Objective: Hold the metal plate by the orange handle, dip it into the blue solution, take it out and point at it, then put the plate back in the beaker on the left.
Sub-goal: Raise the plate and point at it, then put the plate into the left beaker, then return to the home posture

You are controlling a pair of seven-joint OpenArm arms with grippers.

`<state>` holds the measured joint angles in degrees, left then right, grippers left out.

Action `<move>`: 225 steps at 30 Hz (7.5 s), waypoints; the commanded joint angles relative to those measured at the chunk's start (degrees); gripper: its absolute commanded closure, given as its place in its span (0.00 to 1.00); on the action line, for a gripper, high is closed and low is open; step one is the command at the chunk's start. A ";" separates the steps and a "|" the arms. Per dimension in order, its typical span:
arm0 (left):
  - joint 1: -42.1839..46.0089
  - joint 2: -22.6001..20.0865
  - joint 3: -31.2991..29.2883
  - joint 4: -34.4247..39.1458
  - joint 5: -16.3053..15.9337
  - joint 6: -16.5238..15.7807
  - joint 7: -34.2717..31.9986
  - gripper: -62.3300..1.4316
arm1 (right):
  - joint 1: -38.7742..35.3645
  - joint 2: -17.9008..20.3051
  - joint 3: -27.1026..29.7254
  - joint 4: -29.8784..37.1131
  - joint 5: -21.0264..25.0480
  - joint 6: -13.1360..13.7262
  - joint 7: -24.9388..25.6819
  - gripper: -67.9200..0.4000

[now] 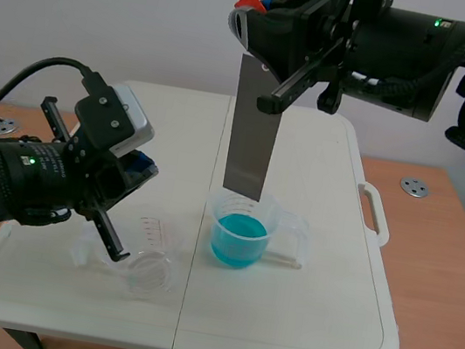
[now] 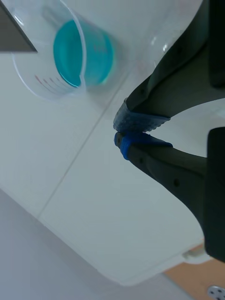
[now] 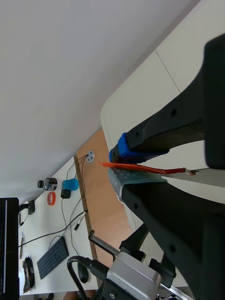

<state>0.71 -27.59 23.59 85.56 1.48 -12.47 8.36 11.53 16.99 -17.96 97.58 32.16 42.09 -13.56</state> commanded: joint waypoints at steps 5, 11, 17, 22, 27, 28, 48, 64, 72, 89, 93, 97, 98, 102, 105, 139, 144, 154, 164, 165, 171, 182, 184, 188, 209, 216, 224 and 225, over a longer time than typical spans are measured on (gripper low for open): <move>-3.19 1.29 3.37 -1.77 -0.37 -1.49 -0.81 0.93 | 0.98 0.61 0.81 1.11 0.85 0.63 1.01 0.98; -6.40 2.95 6.03 -6.12 -0.37 -2.29 -0.94 0.93 | 0.98 0.61 0.81 1.11 0.85 0.63 1.03 0.98; -7.89 3.76 6.34 -7.98 -0.39 -2.29 -3.19 0.93 | 0.98 0.61 0.81 1.11 0.85 0.63 1.03 0.98; -8.17 3.76 6.34 -7.98 -0.37 -2.29 -3.63 0.93 | 0.98 0.61 0.81 1.11 0.85 0.63 1.03 0.98; -8.20 3.74 6.34 -7.98 -0.37 -2.27 -3.63 0.93 | 0.98 0.61 0.81 1.11 0.85 0.63 1.03 0.98; -8.20 3.74 6.34 -7.98 -0.37 -2.27 -3.63 0.93 | 0.98 0.61 0.81 1.11 0.85 0.63 1.03 0.98; 6.69 -7.65 -3.43 4.24 -0.39 10.64 -6.01 0.93 | 0.98 0.63 0.81 1.11 0.87 0.63 1.05 0.98; 51.63 -17.86 -35.32 9.07 -1.25 21.40 -5.35 0.93 | 2.62 0.59 0.61 1.11 2.21 0.63 2.05 0.98; 59.28 -17.31 -35.12 0.92 -1.25 14.43 -5.79 0.93 | 5.70 0.59 -1.66 1.11 3.10 0.63 2.38 0.98; 53.59 -4.48 -21.68 -13.07 -0.72 2.56 -7.23 0.93 | 6.60 -3.56 -9.03 1.11 2.32 0.63 3.61 0.98; 51.52 -2.05 -19.61 -15.85 2.40 2.43 -7.23 0.93 | 6.62 -4.02 -11.54 1.11 1.27 0.63 3.63 0.98; 49.86 -1.79 -17.55 -17.16 2.86 2.40 -7.21 0.93 | 6.58 -4.35 -13.70 1.11 0.59 0.63 3.67 0.98; 49.53 -1.79 -17.25 -17.35 2.82 2.38 -7.23 0.93 | 6.58 -4.48 -14.08 1.11 0.59 0.63 3.67 0.98; 48.59 -1.81 -16.52 -17.90 2.82 2.43 -7.15 0.93 | 6.58 -5.20 -15.47 1.09 -0.70 0.59 3.63 0.98; 48.41 -1.81 -16.52 -18.16 2.82 2.40 -7.30 0.93 | 6.58 -6.05 -16.63 1.09 -2.01 0.33 3.63 0.98; 47.69 -1.84 -16.52 -22.49 2.16 2.38 -7.08 0.93 | 6.54 -8.31 -23.80 -0.04 -6.08 -5.03 4.35 0.98; 47.69 -1.84 -16.52 -23.19 2.16 2.38 -7.08 0.93 | 6.54 -8.28 -23.80 -0.04 -6.10 -5.03 4.28 0.98; 47.69 -1.81 -16.52 -23.47 2.16 2.38 -7.28 0.93 | 6.56 -8.31 -23.87 -3.69 -6.05 -5.03 6.10 0.98; 47.69 -1.81 -16.52 -23.47 2.16 2.38 -7.30 0.93 | 6.56 -9.73 -24.87 -11.80 -6.12 -4.76 7.78 0.98; 47.69 -1.81 -16.52 -23.47 2.16 2.38 -7.30 0.93 | 6.56 -9.81 -24.87 -12.52 -6.12 -4.76 7.98 0.98; 47.67 -1.84 -16.52 -23.47 2.19 2.38 -7.30 0.93 | 6.56 -9.90 -24.87 -15.30 -6.14 -4.76 9.11 0.98; 47.67 -1.81 -16.52 -23.47 2.19 2.38 -7.30 0.93 | 6.38 -11.15 -24.87 -21.49 -6.27 -4.76 11.50 0.98; 47.67 -1.81 -16.52 -23.47 2.19 2.40 -7.28 0.93 | 6.25 -11.15 -24.87 -22.71 -6.27 -4.76 11.67 0.98; 47.67 -1.81 -16.52 -23.47 2.19 2.40 -7.28 0.93 | 6.23 -11.32 -24.87 -25.20 -6.27 -4.76 12.52 0.98; 47.67 -1.84 -16.52 -23.47 2.21 2.40 -7.28 0.93 | 4.63 -11.91 -24.87 -30.93 -6.69 -4.76 13.00 0.98; 47.67 -1.81 -16.52 -23.47 2.21 2.40 -7.28 0.93 | 4.04 -11.91 -24.85 -30.93 -6.71 -4.79 13.14 0.98; 47.67 -1.81 -16.52 -23.47 2.21 2.40 -7.26 0.93 | 4.50 -11.74 -24.50 -30.93 -6.69 -4.81 14.27 0.97; 47.67 -1.81 -16.52 -23.47 2.21 2.40 -7.26 0.93 | 4.50 -11.74 -24.30 -30.93 -6.69 -4.81 14.38 0.97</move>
<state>47.94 -29.06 7.20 61.84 3.64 -10.11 1.41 14.59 5.41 -42.81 66.15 24.93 37.26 -0.05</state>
